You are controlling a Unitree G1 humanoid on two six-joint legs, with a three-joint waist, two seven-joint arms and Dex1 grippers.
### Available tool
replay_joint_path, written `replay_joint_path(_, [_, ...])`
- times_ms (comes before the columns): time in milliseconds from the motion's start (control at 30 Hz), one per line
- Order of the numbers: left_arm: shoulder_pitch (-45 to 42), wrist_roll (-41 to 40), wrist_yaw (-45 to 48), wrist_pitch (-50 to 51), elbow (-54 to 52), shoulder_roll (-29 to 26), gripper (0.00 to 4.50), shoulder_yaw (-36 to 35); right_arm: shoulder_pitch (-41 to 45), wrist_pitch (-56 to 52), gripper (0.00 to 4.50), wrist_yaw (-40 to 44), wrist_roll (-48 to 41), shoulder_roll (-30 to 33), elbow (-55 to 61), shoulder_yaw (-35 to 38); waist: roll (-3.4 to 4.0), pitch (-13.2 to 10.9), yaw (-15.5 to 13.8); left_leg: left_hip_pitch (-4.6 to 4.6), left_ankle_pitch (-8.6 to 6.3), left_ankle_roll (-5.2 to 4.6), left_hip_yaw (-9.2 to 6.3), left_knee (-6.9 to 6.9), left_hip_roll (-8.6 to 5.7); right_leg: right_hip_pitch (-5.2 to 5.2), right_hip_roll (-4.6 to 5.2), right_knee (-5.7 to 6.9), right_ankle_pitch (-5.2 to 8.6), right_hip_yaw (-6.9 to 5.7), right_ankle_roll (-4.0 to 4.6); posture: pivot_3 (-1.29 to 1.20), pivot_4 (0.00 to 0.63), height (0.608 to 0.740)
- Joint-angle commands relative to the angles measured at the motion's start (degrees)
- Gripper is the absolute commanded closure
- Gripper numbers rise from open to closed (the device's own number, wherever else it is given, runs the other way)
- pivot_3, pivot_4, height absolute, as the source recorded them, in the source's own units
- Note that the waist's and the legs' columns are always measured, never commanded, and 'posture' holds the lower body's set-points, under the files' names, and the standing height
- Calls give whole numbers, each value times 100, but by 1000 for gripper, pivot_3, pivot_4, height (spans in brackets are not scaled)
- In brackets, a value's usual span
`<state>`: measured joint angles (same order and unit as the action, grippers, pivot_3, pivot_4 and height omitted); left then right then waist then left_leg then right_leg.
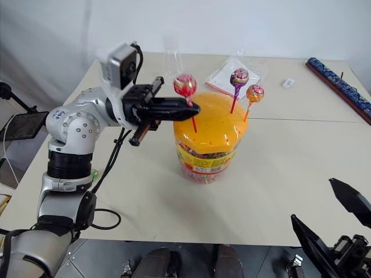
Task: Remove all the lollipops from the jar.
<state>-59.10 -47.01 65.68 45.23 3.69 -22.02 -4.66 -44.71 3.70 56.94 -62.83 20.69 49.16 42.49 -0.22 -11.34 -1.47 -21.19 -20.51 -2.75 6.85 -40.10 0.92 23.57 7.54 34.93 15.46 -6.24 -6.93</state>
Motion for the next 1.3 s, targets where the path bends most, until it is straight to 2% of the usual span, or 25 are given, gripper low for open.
replay_joint_path(33, [-324, -383, -576, 155, 39, -22, 4472, -583, 202, -44, 0, 129, -20, 268, 57, -173, 0, 0, -7, 0, 1, -1, 0, 0, -2, 0, 1, 0, 0, -1, 0, 0, 150, 740])
replay_joint_path(133, [-65, -351, -905, 615, 129, -902, 4472, -1062, 1044, -392, 0, 436, 162, 1188, -183, -587, -2, 0, 112, 3, 1, -2, 8, -2, -2, 0, 0, 0, -1, 3, -1, 0, 150, 740])
replay_joint_path(167, [433, -46, -787, 746, -74, -1494, 4472, -892, 1374, -496, 0, 682, 330, 1564, -389, -752, 4, 3, 180, 9, 1, -2, 16, -3, -1, 0, -1, 3, -1, 7, -2, 0, 150, 740])
replay_joint_path(233, [1332, 198, -700, 992, -526, -2284, 4472, -725, 1839, -591, 0, 1052, 523, 1987, -782, -980, 27, 14, 249, 33, -1, 2, 23, 16, 1, 0, -1, 15, 1, 9, -1, 0, 150, 740])
replay_joint_path(300, [2140, 245, -854, 1261, -847, -2786, 4472, -796, 2177, -644, 0, 1367, 663, 2222, -1156, -1172, 25, 13, 193, 59, -1, 10, 21, 46, 0, -7, -2, 26, 19, 9, 1, 0, 150, 740])
replay_joint_path(400, [3698, 587, -1047, 1351, -1537, -3446, 4472, -940, 2578, -659, 0, 1890, 953, 2493, -1625, -1481, 9, 5, 85, 32, -4, 17, -11, 32, 8, 5, 0, 34, 27, 10, 9, 0, 150, 740])
replay_joint_path(467, [4457, 640, -1196, 1468, -1972, -3654, 4472, -1103, 2786, -677, 0, 2108, 1106, 2610, -1834, -1641, 0, 5, 29, -2, -12, 16, -24, 10, 8, 12, 3, 21, 26, 10, 9, 0, 150, 740])
replay_joint_path(567, [5345, 470, -1561, 1788, -2568, -3528, 4472, -1512, 3156, -707, 0, 2360, 1411, 2802, -2241, -1899, 0, 4, -21, -4, -19, 5, -35, -2, -6, -8, 20, -3, 25, 17, 8, 0, 150, 740])
replay_joint_path(667, [6167, 965, -1584, 1442, -2953, -3786, 4472, -1435, 3380, -809, 0, 2387, 1655, 2946, -2536, -1987, -1, 6, 9, 0, -21, 7, -36, -2, -18, -17, 89, -31, 23, 20, 8, 0, 150, 740])
replay_joint_path(733, [6615, 1309, -1581, 1081, -3012, -3905, 3980, -1376, 3557, -900, 0, 2244, 1764, 2981, -2687, -1990, 1, 5, 18, 2, -26, 21, -36, 5, -17, -10, 91, -29, 23, 13, 8, 0, 150, 740])
replay_joint_path(767, [6695, 1372, -1642, 906, -2940, -3794, 3842, -1445, 3604, -999, 0, 2173, 1735, 2990, -2689, -1975, 4, 4, 22, 4, -29, 31, -35, 7, -14, -7, 88, -22, 24, 9, 10, 0, 150, 740])
replay_joint_path(867, [6696, 1409, -1570, 396, -2737, -3575, 2949, -1629, 3659, -1231, 0, 1975, 1651, 2969, -2585, -1894, 22, 5, 4, 5, -28, 47, -34, 14, -7, 2, 84, -11, 27, 2, 15, 0, 150, 740])
replay_joint_path(1000, [5953, 474, -645, -283, -2114, -3202, 1818, -2431, 3757, -1853, 0, 937, 1338, 2861, -2255, -1564, 19, 6, 0, -1, -25, 49, -34, 9, -5, 6, 83, -2, 29, -5, 18, 0, 150, 740])
replay_joint_path(1100, [5707, 197, 262, -562, -1624, -3396, 946, -2697, 4008, -2673, 0, -195, 830, 2981, -1982, -1329, 20, 6, 23, 1, -16, 32, -28, 6, -8, 6, 87, 2, 29, -5, 17, 0, 150, 740])
replay_joint_path(1167, [5459, -39, 493, -431, -1424, -3505, 335, -2726, 4247, -2924, 0, -629, 511, 2931, -1892, -1232, 21, 6, 54, 1, -17, 32, -20, 9, -6, 13, 83, 11, 29, -14, 17, 0, 150, 740])
replay_joint_path(1233, [4971, -289, 429, -377, -1277, -3404, 335, -2661, 4600, -3035, 0, -974, 225, 2840, -1862, -1214, 20, 5, 63, 3, -16, 31, -16, 13, -5, 14, 75, 16, 29, -31, 17, 0, 150, 740])
replay_joint_path(1300, [4382, -589, 167, -519, -1285, -2949, 335, -2543, 5017, -3138, 0, -1495, 212, 2769, -1897, -1317, 22, 6, 52, -1, -15, 29, -15, 11, -2, 13, 58, 17, 28, -42, 16, 0, 150, 740])
